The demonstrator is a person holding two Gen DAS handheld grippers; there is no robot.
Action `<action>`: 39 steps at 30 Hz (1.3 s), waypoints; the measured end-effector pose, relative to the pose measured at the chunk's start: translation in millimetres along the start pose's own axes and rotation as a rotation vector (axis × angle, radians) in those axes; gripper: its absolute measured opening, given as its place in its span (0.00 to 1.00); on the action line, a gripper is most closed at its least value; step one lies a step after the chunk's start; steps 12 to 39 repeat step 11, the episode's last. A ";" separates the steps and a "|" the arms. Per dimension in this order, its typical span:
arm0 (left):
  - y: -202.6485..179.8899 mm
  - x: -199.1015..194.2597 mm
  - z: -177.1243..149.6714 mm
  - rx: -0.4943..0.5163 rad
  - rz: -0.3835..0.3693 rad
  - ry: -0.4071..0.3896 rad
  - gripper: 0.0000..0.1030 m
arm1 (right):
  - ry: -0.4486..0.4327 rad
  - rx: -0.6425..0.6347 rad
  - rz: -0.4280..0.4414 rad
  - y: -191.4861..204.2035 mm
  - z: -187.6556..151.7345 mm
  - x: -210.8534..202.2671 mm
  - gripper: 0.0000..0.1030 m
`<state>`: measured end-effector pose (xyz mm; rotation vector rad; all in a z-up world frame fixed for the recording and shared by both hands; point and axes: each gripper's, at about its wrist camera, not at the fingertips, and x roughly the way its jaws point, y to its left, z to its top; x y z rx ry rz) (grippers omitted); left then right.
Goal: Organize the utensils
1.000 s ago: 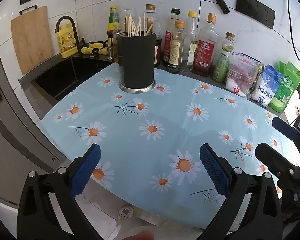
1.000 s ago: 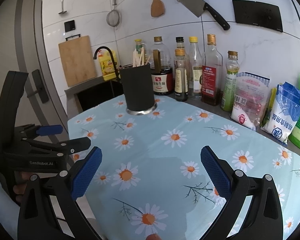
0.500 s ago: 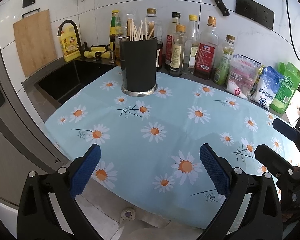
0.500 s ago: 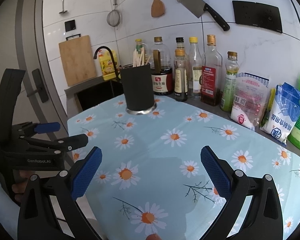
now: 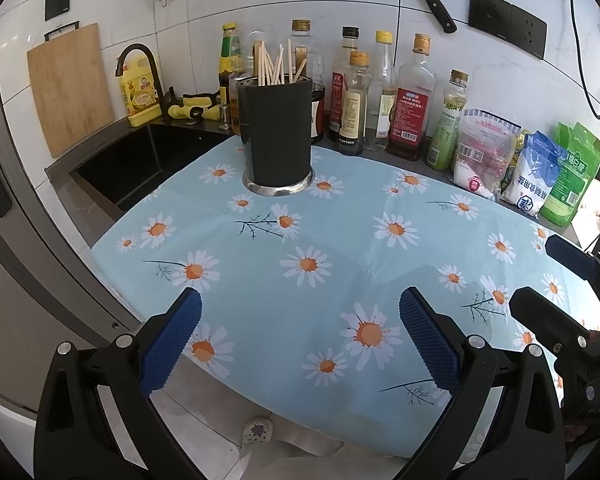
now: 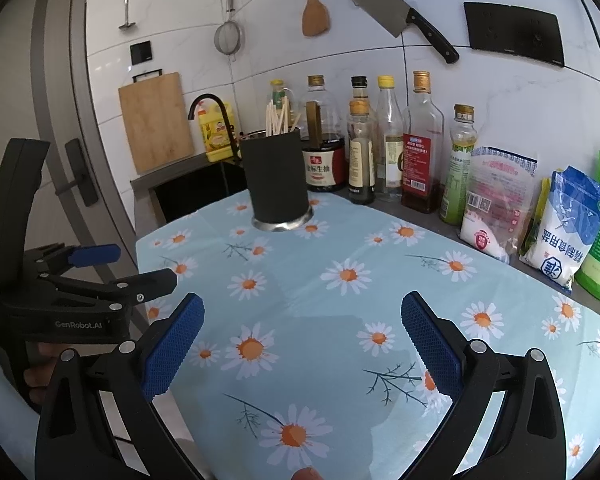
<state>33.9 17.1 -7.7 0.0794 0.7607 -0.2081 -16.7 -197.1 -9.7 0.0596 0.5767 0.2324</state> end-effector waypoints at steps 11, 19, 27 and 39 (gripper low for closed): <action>2.1 -2.3 0.3 -0.012 -0.007 -0.013 0.94 | 0.000 0.002 0.004 1.3 0.3 -0.2 0.92; 2.1 -2.3 0.3 -0.012 -0.007 -0.013 0.94 | 0.000 0.002 0.004 1.3 0.3 -0.2 0.92; 2.1 -2.3 0.3 -0.012 -0.007 -0.013 0.94 | 0.000 0.002 0.004 1.3 0.3 -0.2 0.92; 2.1 -2.3 0.3 -0.012 -0.007 -0.013 0.94 | 0.000 0.002 0.004 1.3 0.3 -0.2 0.92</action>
